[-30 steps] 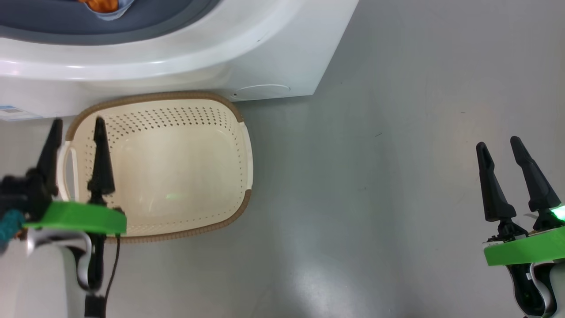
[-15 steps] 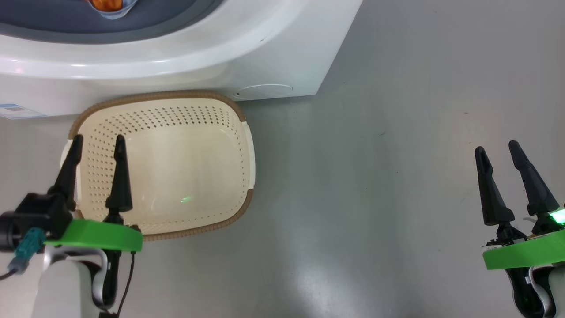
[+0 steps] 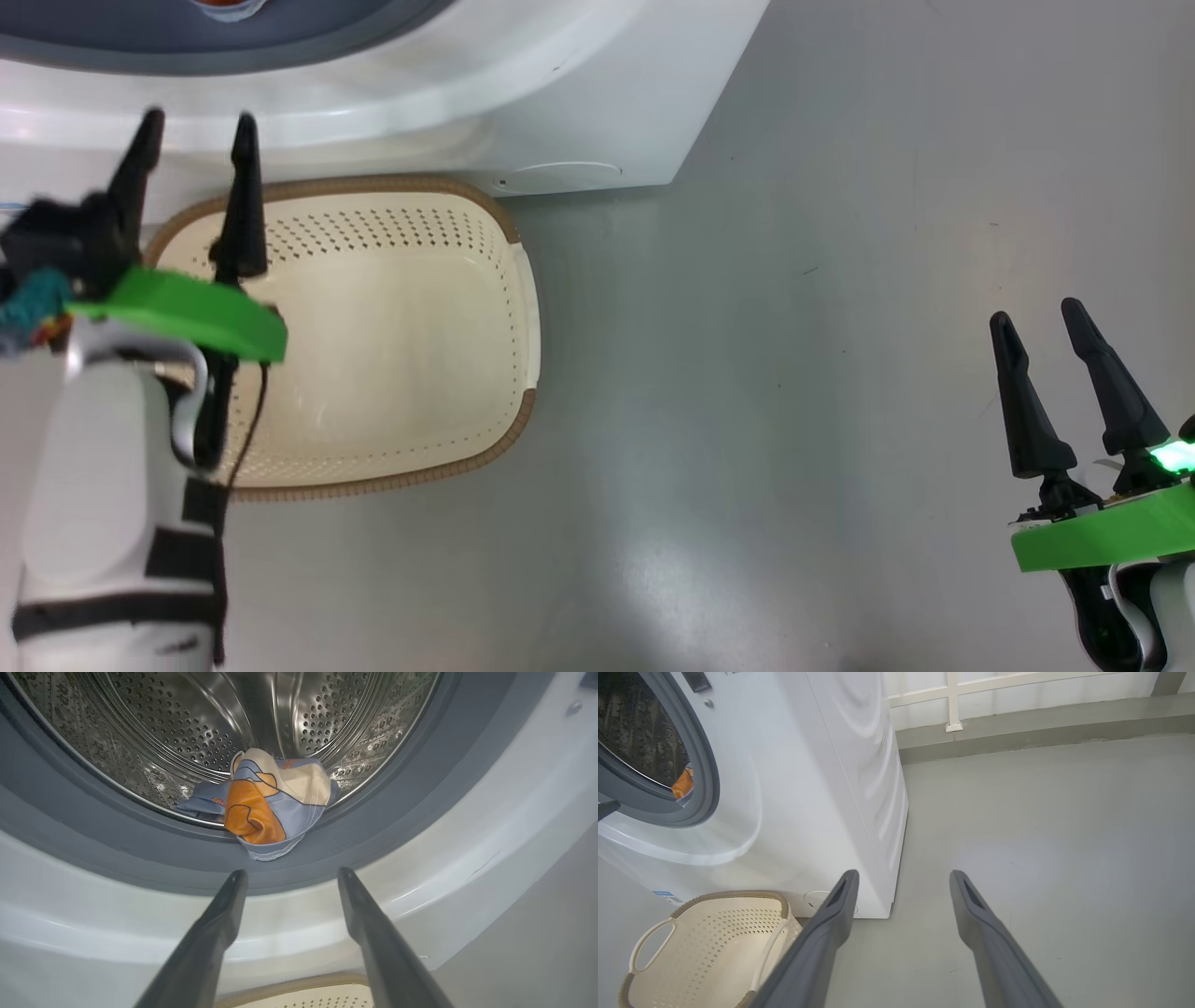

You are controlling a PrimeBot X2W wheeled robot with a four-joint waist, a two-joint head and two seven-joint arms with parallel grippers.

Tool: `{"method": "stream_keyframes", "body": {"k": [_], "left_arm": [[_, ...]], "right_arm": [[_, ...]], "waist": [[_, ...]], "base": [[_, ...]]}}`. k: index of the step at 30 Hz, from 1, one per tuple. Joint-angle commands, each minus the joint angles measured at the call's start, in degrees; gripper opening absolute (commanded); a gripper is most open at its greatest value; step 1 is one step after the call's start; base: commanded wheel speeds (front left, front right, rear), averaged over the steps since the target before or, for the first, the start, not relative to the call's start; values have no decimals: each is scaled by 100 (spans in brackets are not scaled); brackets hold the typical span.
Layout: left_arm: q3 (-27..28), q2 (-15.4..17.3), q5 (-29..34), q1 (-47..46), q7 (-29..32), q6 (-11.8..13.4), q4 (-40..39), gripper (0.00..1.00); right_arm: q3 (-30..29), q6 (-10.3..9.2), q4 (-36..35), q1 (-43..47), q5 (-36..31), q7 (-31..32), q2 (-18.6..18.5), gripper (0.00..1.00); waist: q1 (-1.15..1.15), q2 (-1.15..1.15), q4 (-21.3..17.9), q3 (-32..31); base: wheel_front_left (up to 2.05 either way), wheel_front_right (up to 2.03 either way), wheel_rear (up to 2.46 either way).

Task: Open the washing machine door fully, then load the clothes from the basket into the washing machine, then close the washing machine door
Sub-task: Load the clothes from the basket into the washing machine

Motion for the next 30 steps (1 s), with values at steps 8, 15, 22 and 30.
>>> {"method": "stream_keyframes", "body": {"k": [8,15,22,30], "left_arm": [[-197,355,151,-1334,462,-110,910,100],[-305,436,176,-2082,631,-123,1671,100],[-451,582,283,-2706,572,-96,2598,100],[-592,702,351,-3069,265,-58,3411,100]], "right_arm": [[160,14,-121,-90,-22,-27,-112,100],[192,14,-146,-188,-8,-27,-103,100],[222,14,-151,-285,4,-27,-61,100],[245,14,-144,-350,17,-27,-20,100]], "waist": [[0,0,-2,103],[0,0,-49,210],[0,0,-157,323],[0,0,-270,396]], "base": [[0,0,0],[0,0,0],[0,0,0],[0,0,0]]}}
